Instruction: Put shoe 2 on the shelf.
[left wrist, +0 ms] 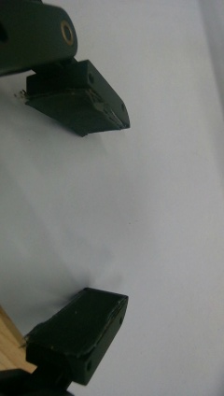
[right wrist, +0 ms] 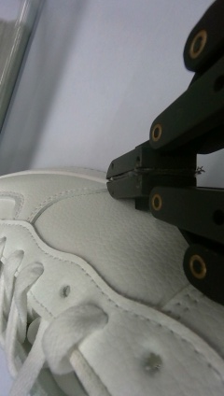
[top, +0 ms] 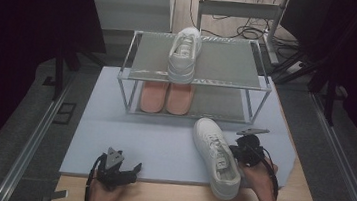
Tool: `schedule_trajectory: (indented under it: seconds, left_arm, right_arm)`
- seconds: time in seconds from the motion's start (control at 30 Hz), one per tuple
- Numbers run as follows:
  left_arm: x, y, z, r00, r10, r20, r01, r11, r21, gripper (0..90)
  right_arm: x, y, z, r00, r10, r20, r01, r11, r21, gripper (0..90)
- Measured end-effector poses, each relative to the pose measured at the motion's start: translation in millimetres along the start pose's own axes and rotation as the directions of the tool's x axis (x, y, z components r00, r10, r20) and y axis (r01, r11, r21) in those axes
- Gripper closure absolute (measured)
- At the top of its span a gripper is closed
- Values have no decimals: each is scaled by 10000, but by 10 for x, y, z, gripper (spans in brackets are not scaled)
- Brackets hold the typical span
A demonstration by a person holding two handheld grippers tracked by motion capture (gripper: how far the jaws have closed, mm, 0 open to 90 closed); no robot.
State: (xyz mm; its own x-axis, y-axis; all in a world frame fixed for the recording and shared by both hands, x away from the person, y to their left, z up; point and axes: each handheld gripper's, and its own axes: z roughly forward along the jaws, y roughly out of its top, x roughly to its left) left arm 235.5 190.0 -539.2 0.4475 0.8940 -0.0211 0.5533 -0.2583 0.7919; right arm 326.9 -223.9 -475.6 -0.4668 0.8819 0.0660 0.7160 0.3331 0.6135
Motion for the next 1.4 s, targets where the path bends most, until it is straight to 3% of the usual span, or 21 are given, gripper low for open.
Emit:
schedule_trajectory:
  seconds: [0.1, 0.23, 0.5, 0.8, 1.17, 1.4]
  left_arm:
    - [0, 0, 0, 10000, 1, 0, -1, 10000, -2, 141]
    - [0, 0, 0, 10000, 3, -1, -3, 10000, -1, 141]
    - [0, 0, 0, 10000, 4, -2, -4, 10000, -1, 140]
    - [-1, 0, 0, 10000, 7, -5, -7, 10000, 0, 140]
    - [-3, 0, 2, 10000, -16, -11, 16, 10000, -27, 141]
    - [-2, 0, 2, 10000, -17, -9, 17, 10000, -26, 141]
  right_arm:
    - [-7, 7, -2, 9999, -78, 83, 78, 10000, 6, 869]
    - [-54, -21, -58, 9998, -20, -212, 18, 9999, -138, 840]
    - [-112, -83, -281, 9995, -64, -308, 44, 9979, -649, 803]
    - [-151, -156, -513, 9962, -63, -865, -37, 9933, -1152, 758]
    - [-2, -158, -766, 9891, -334, -1432, 109, 9879, -1548, 667]
    - [127, -123, -743, 9825, -799, -1683, 542, 9869, -1519, 576]
